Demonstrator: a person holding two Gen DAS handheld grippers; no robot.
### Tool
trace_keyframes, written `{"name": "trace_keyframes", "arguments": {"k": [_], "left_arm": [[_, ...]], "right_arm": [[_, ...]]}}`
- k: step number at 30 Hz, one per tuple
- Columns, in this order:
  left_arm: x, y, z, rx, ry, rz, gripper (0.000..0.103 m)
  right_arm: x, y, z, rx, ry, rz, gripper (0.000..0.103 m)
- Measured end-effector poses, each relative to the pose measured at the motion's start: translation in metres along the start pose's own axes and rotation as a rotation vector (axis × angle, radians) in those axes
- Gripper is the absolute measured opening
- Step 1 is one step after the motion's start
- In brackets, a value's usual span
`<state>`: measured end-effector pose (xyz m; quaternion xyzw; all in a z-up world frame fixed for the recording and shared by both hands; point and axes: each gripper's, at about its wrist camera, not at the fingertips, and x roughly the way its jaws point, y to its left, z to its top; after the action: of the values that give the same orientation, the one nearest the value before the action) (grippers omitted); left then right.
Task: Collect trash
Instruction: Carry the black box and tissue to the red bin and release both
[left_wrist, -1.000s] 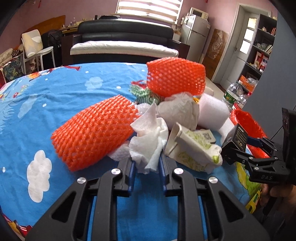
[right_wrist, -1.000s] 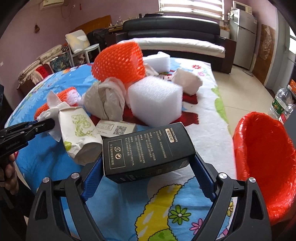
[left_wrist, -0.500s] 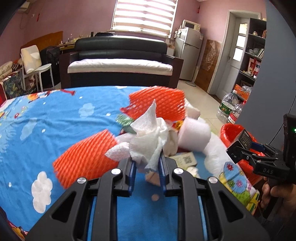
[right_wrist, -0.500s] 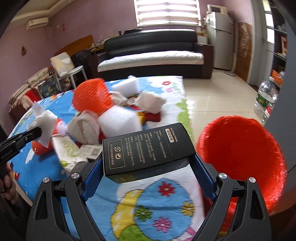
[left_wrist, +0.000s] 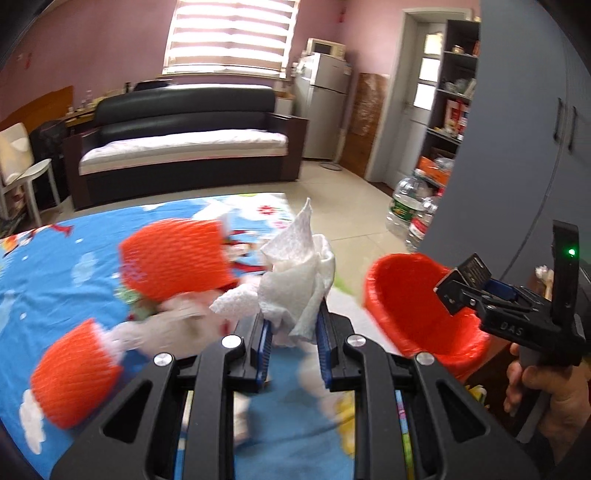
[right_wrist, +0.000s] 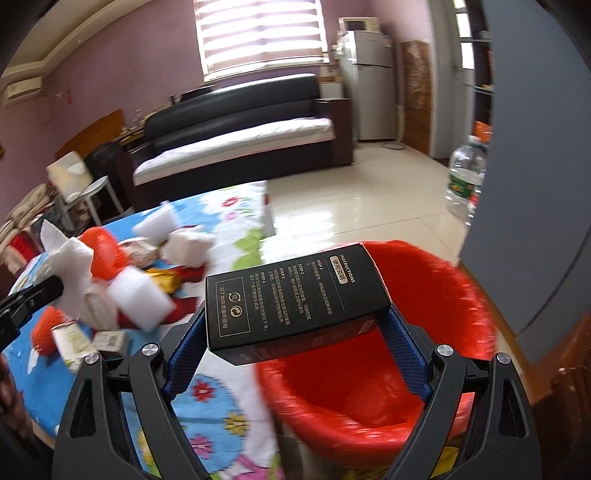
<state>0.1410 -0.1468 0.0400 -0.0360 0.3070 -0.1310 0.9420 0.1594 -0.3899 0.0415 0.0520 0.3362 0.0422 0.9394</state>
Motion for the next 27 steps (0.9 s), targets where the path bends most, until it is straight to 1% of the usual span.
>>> {"name": "trace_keyframes", "arguments": {"k": [4,6,15,21,26,27], "left_arm": [[0.02,-0.033,0.004,0.035,0.018,-0.052,0.021],[0.032,-0.05,0.006,0.052,0.031,-0.08,0.021],[0.077,-0.1,0.018,0.088,0.073,-0.174,0.021],[0.095,-0.115,0.023,0.087,0.086,-0.214,0.022],[0.101,-0.12,0.027,0.076,0.094,-0.241,0.024],[0.103,-0.121,0.028,0.073,0.097,-0.247,0.028]], "right_arm": [[-0.003,-0.02,0.003,0.011,-0.017,-0.063,0.084],[-0.001,-0.031,0.006,0.027,-0.02,-0.076,0.084],[0.001,-0.074,0.022,0.1,-0.042,-0.158,0.084],[0.001,-0.084,0.023,0.115,-0.039,-0.164,0.085],[0.002,-0.089,0.021,0.12,-0.036,-0.172,0.085],[0.002,-0.09,0.021,0.124,-0.034,-0.172,0.085]]}}
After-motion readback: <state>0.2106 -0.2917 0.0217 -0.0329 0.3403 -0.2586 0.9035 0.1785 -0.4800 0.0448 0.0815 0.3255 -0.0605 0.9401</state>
